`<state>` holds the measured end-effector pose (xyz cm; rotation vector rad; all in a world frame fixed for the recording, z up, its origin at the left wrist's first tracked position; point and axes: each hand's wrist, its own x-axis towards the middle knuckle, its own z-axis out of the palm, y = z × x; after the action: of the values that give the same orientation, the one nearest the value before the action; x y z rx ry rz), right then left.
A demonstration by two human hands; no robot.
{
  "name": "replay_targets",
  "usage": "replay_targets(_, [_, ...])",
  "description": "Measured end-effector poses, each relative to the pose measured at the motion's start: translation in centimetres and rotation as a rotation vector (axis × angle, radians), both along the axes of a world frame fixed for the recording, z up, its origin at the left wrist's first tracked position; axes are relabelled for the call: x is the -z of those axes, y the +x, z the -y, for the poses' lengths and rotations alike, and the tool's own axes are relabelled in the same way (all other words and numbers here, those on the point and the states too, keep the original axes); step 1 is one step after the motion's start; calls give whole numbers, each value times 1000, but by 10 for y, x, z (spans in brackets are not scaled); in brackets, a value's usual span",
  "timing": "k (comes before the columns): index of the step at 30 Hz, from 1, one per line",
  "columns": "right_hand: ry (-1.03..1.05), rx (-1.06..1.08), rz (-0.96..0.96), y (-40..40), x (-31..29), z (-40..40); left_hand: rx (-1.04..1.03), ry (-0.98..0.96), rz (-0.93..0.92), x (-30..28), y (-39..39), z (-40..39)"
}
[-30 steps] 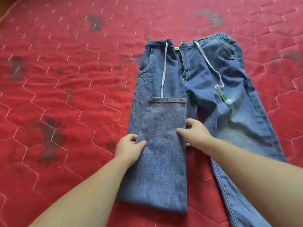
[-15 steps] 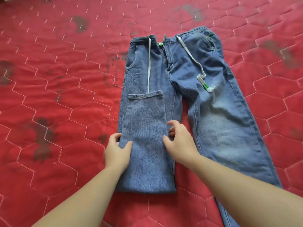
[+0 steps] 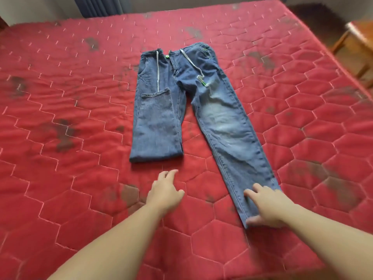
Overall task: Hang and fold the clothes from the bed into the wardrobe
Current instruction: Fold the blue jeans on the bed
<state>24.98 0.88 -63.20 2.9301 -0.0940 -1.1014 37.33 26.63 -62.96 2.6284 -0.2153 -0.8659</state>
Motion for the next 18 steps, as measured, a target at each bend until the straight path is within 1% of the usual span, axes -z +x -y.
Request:
replay_targets(2, [-1,27,-10,-42,2,-9,71,-63,-68,-4,-40,9])
replay_targets(3, [-19,27,29,-58,5,-11,112,-88,-98,-6,-58,16])
replay_targets(5, [-66,11,182,-78,8,-10,169,-134,-127,-4,-89,30])
replay_targets(7, [-65,91,315,-88,16,-1,140,-193,-166,2,-113,47])
replay_targets(9, [28,281,477,-95,30,10,6,-267,-237,11,-130,67])
replay_targets(10, [97,398,542,-95,34,15,-98,-321,-291,16,-135,78])
replay_targets(12, [313,697,597,-92,35,19,-416,-506,-477,25,-142,99])
replay_targets(13, [428,847,596,-90,34,22,-562,-599,-557,30,-145,108])
replay_targets(14, [527,972,569,-87,31,25,-669,-663,-595,33,-146,118])
replay_targets(15, [624,1067,510,-84,28,29,-720,-690,-601,36,-148,126])
replay_targets(16, [723,1123,433,-83,26,32,-741,-706,-599,40,-150,133])
replay_targets(18, [869,1143,290,-85,26,40,-751,-713,-564,43,-153,142])
